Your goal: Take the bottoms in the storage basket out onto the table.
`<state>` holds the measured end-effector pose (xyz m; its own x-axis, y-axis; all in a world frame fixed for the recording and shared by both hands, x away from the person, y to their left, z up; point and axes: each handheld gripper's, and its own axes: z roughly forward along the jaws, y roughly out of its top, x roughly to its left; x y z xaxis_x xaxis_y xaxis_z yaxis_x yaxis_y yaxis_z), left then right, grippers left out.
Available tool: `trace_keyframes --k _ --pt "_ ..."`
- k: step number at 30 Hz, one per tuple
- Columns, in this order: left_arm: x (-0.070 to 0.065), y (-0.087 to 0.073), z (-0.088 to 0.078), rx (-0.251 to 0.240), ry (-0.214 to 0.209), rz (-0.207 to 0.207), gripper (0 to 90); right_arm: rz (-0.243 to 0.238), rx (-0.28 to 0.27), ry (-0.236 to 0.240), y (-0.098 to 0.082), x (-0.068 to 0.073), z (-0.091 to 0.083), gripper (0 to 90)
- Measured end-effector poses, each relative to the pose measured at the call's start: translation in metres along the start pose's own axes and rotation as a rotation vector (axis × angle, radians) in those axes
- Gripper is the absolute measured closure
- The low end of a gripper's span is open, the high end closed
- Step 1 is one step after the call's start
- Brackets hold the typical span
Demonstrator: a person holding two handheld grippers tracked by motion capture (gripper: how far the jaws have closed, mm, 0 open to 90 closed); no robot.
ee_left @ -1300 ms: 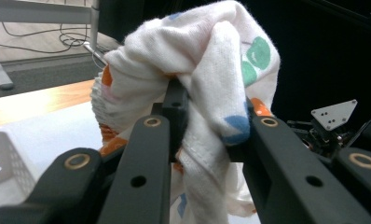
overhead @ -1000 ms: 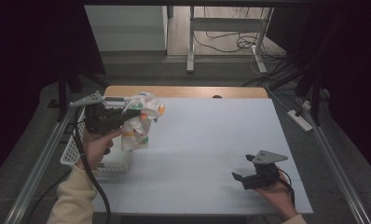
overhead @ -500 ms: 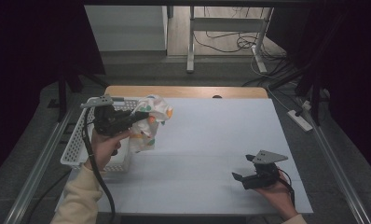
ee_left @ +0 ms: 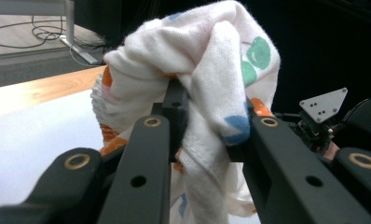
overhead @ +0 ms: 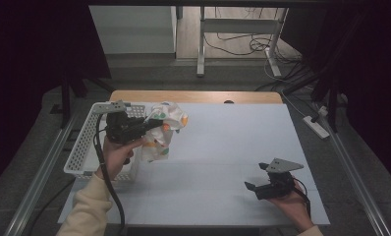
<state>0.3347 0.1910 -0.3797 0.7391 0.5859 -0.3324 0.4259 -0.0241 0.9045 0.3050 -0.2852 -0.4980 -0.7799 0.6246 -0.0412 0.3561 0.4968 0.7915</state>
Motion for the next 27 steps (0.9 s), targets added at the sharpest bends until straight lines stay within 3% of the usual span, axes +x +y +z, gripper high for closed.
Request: trace_keyframes --k 14,27 --pt "-0.008 -0.002 0.029 0.054 -0.027 0.015 75.6 -0.002 -0.002 0.0 0.0 0.0 0.0 10.1" --pt "-0.005 -0.01 0.051 0.102 -0.048 0.007 75.5 -0.001 0.0 0.0 0.0 0.0 0.0 10.1"
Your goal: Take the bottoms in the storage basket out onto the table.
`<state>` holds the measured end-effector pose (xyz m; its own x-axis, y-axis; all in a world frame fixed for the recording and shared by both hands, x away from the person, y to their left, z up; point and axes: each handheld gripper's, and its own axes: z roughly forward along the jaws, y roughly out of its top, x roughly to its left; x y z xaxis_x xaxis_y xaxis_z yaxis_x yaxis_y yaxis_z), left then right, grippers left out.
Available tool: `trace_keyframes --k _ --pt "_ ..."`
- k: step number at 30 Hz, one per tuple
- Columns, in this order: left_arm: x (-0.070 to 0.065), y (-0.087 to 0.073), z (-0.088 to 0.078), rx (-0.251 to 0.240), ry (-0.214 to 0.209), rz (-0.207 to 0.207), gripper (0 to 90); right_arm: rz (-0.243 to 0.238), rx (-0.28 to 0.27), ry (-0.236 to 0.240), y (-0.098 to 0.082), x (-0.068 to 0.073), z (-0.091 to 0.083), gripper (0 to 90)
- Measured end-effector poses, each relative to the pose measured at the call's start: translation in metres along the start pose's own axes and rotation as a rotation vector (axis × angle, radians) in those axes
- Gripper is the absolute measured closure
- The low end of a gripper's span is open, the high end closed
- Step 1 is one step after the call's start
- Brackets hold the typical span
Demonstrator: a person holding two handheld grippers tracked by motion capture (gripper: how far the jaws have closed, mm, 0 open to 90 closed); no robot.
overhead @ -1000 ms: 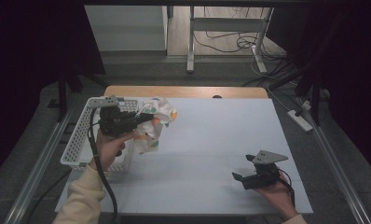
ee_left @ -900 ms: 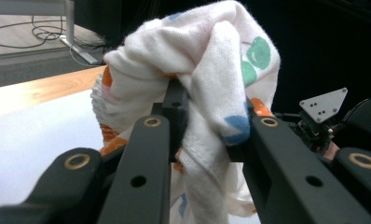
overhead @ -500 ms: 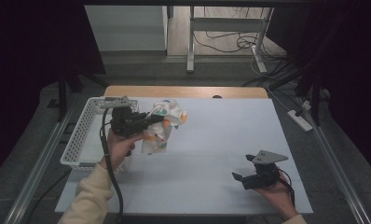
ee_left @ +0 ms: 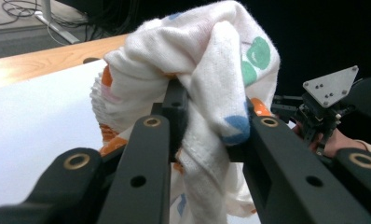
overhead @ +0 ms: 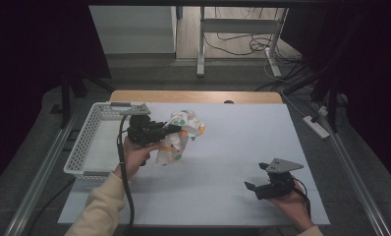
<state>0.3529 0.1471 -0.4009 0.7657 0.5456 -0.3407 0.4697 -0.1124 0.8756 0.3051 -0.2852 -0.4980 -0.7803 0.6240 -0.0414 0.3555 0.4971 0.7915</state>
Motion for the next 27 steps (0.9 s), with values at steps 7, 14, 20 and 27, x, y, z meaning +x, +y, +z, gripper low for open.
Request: trace_keyframes --k 7,14,20,27 --pt "0.0 -0.003 0.015 0.034 0.003 0.005 75.5 0.0 0.0 0.002 0.0 0.0 0.0 10.1" --pt "0.004 -0.008 0.027 0.063 -0.003 -0.006 75.5 0.001 0.0 -0.001 0.0 0.0 0.0 10.1" --pt "0.007 -0.013 0.037 0.093 -0.002 -0.014 75.4 0.0 0.002 -0.001 0.0 0.0 0.0 10.1" --pt "0.012 -0.019 0.051 0.128 0.005 -0.023 75.3 0.001 0.005 -0.003 -0.001 0.0 0.0 10.1"
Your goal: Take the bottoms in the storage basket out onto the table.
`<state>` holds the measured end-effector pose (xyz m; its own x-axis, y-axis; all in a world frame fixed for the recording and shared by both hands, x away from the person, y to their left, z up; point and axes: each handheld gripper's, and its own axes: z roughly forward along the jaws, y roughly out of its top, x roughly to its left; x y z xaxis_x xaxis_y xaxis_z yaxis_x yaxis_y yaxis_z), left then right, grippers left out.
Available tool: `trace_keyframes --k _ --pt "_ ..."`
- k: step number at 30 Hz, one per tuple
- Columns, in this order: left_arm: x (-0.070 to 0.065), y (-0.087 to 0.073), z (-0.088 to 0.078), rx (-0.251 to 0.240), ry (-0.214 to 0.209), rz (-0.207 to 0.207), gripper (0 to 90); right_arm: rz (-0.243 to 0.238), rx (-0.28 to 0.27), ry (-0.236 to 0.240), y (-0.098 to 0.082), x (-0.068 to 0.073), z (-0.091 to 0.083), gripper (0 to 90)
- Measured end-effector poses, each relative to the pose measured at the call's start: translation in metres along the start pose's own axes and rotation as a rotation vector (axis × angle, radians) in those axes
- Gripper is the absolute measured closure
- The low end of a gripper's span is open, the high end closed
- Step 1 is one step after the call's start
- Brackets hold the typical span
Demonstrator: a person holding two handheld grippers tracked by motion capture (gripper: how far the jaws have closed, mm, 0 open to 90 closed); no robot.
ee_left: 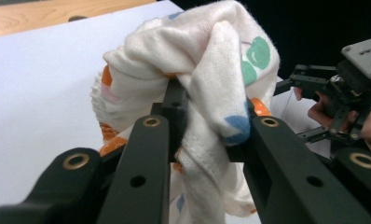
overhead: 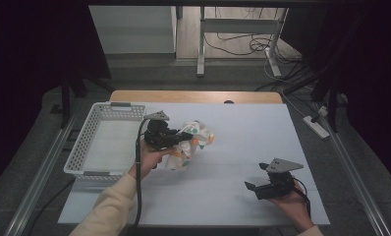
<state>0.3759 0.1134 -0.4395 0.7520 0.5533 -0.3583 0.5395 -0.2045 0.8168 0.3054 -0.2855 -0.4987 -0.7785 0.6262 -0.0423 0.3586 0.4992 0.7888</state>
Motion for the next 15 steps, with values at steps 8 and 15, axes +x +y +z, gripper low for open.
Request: trace_keyframes --k 8,15 --pt "0.004 -0.007 0.017 0.055 0.014 -0.009 75.1 0.004 -0.001 -0.001 0.0 0.0 -0.001 10.1" --pt "0.005 -0.014 0.032 0.098 0.03 -0.02 74.4 0.001 -0.002 0.0 0.0 0.0 -0.001 10.1"
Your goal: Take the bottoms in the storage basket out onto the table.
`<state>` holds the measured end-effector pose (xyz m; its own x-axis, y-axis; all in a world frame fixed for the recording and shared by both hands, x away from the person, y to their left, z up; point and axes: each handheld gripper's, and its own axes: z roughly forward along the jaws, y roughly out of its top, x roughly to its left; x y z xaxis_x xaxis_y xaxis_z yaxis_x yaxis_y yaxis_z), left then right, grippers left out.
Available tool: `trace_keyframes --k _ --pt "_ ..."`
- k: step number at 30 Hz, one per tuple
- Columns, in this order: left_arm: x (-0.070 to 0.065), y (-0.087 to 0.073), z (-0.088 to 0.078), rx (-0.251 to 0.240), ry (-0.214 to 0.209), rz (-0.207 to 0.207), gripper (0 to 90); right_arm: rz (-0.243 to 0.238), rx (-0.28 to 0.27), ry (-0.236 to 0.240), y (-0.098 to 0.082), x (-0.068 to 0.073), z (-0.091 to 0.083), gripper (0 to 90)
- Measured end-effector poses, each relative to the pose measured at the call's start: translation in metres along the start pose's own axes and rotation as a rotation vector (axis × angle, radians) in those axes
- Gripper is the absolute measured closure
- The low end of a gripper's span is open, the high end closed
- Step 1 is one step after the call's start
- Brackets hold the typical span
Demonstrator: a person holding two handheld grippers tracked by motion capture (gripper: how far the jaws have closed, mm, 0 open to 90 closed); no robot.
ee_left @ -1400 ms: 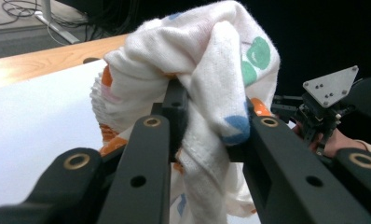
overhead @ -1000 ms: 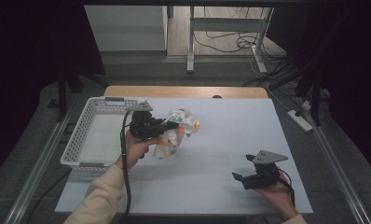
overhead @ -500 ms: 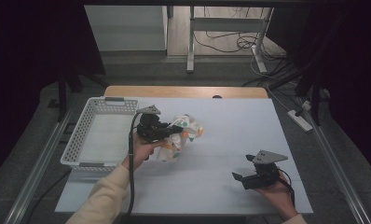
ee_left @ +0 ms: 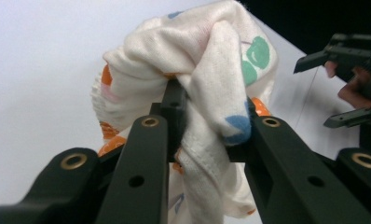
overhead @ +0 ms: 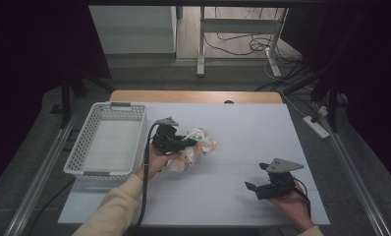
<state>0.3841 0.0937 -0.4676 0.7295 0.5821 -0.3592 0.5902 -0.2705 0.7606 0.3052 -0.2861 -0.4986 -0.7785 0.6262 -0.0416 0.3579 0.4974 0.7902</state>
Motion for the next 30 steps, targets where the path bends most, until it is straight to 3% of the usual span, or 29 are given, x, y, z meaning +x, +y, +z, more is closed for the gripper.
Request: trace_keyframes --k 6,14,30 --pt "0.0 -0.003 0.011 0.03 -0.01 0.001 74.4 -0.001 0.0 0.0 0.0 0.0 0.0 10.1" --pt "-0.012 -0.002 0.017 0.047 -0.031 0.035 74.4 0.001 -0.001 0.001 0.0 0.0 0.0 10.1" --pt "-0.017 -0.016 0.05 0.156 -0.039 0.055 72.8 0.003 -0.001 0.001 0.0 0.0 -0.001 10.1"
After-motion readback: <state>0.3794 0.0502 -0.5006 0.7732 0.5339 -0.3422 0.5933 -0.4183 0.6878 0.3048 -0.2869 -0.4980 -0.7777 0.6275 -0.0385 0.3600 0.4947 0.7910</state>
